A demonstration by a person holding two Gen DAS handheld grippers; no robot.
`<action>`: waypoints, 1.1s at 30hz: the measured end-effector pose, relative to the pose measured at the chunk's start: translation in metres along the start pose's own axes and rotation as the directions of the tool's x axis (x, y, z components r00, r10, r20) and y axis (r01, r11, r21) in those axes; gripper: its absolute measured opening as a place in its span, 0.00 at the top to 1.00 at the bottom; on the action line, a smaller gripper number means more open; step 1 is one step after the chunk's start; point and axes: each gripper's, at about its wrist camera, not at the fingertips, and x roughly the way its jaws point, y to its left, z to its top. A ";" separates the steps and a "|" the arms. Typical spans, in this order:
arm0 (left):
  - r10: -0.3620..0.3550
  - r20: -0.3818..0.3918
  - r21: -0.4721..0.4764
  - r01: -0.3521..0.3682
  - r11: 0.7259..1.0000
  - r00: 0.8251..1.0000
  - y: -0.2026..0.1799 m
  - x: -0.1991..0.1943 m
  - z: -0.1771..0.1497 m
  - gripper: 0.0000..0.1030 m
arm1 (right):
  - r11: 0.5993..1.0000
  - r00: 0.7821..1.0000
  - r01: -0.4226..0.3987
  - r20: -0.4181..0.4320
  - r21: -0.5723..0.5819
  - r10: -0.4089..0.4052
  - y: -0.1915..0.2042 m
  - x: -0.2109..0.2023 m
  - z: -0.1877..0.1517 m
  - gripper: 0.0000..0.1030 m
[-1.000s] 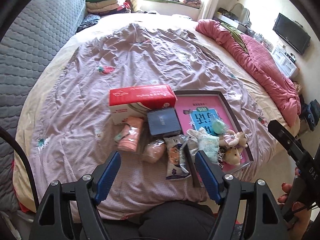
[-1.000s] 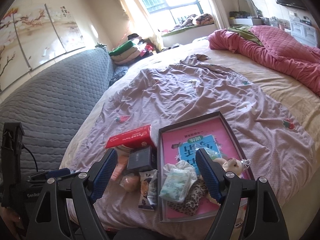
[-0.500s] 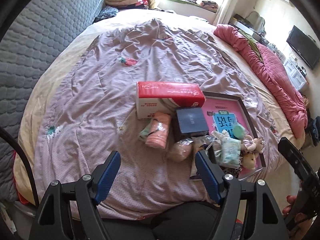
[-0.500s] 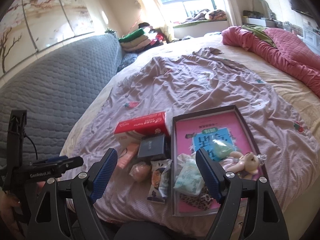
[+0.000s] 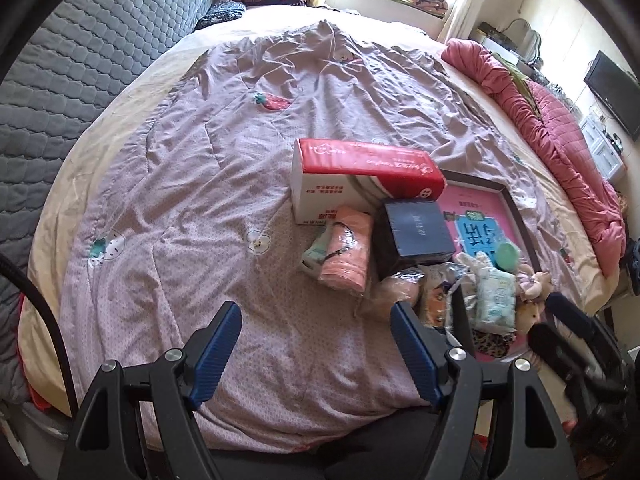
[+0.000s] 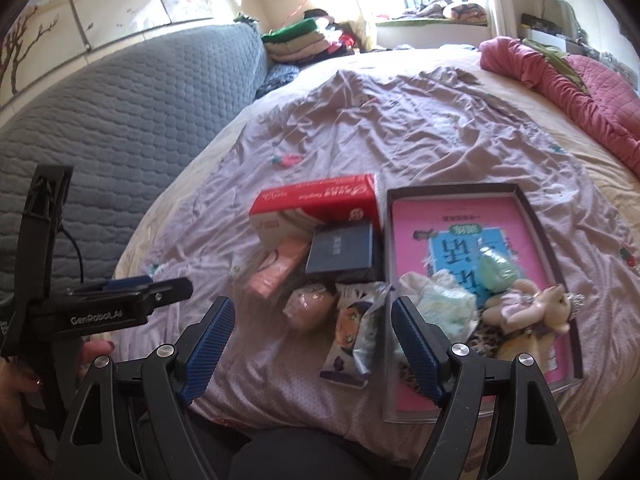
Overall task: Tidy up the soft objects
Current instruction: 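Open the left gripper on the packet and move both open grippers back over the pile, then grasp the pink rolled towel with the left gripper while the right grasps the bagged pink ball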
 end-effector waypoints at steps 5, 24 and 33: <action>-0.001 -0.028 0.006 0.001 1.000 1.000 0.000 0.029 0.010 0.26 | 1.000 0.996 -0.005 -0.084 -0.025 0.003 0.012 0.037 -0.015 0.21; -0.046 -0.116 0.040 0.051 0.998 0.992 -0.013 0.109 0.038 0.26 | 0.998 0.987 0.043 -0.155 -0.037 -0.048 0.018 0.125 -0.018 0.20; -0.043 -0.151 0.043 0.049 0.998 0.988 -0.009 0.132 0.035 0.26 | 0.999 0.974 0.046 -0.220 -0.002 -0.045 0.006 0.156 -0.017 0.48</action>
